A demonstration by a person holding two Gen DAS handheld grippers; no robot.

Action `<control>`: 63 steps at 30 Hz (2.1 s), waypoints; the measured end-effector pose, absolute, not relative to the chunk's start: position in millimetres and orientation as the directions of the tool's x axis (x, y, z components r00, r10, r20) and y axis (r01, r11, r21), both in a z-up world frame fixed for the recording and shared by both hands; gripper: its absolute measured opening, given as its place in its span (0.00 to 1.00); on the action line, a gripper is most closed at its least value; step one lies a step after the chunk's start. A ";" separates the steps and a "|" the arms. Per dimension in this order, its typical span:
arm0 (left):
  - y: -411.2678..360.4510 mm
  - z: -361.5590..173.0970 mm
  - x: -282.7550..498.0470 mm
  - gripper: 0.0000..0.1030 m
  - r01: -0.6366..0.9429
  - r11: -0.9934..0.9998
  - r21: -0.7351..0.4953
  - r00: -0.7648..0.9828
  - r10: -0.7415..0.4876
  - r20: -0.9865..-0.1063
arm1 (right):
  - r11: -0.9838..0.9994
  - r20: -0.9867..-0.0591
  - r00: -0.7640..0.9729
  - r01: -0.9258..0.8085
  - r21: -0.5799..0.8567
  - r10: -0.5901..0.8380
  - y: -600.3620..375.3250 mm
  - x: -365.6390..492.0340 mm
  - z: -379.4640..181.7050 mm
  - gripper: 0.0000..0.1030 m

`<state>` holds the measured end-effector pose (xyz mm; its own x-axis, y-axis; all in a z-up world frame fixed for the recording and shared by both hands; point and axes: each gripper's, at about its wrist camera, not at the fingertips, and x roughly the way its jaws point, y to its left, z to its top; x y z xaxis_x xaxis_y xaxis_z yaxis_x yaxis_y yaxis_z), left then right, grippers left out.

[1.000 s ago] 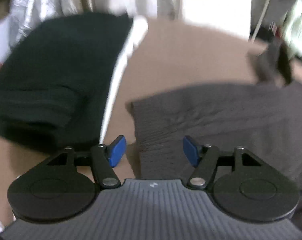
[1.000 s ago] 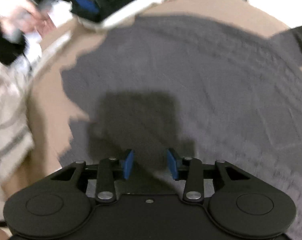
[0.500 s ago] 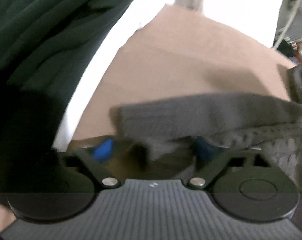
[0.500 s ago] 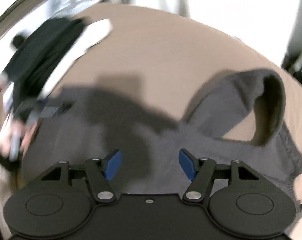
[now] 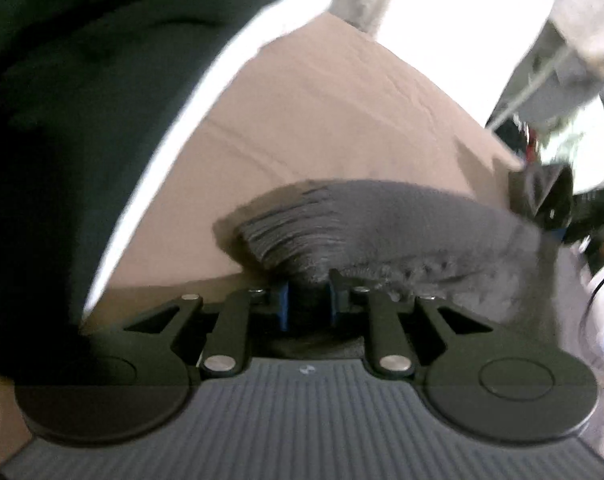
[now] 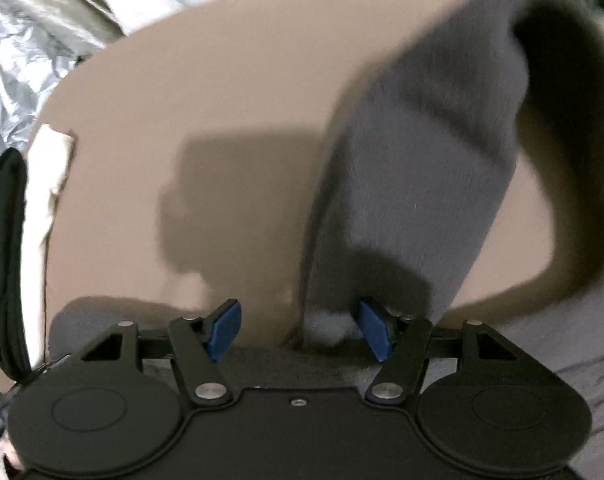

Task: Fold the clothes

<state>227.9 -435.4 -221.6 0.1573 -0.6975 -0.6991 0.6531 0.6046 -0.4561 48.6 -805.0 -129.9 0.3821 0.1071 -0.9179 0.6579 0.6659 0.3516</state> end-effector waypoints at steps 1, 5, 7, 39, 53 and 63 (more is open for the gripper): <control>-436.6 -222.2 225.8 0.20 0.665 0.602 -0.442 0.168 -0.698 -0.696 | 0.664 -0.922 0.372 0.663 0.347 0.111 -802.0 48.5 -138.4 0.74; -437.8 -217.7 229.9 0.11 0.663 0.583 -0.469 0.155 -0.720 -0.676 | 0.710 -0.930 0.365 0.646 0.281 0.037 -780.9 51.5 -138.1 0.65; -427.0 -203.7 232.5 0.11 0.622 0.557 -0.550 0.146 -0.773 -0.618 | 0.747 -0.930 0.365 0.631 0.209 -0.049 -769.8 50.0 -130.9 0.22; -421.4 -164.4 228.3 0.47 0.667 0.634 -0.391 0.420 -0.754 -0.505 | 0.343 -0.494 0.800 0.383 0.858 0.342 -639.1 -2.1 -148.8 0.49; -472.0 -167.0 190.2 0.55 0.719 0.584 -0.376 0.299 -0.749 -0.592 | 0.524 -0.656 0.727 0.647 0.554 -0.203 -825.6 -173.7 -89.7 0.63; -580.0 -178.8 239.6 0.60 0.513 0.510 -0.691 -0.091 -0.768 -0.634 | 0.312 -0.756 0.613 0.782 0.540 -0.229 -926.5 -205.1 -112.1 0.63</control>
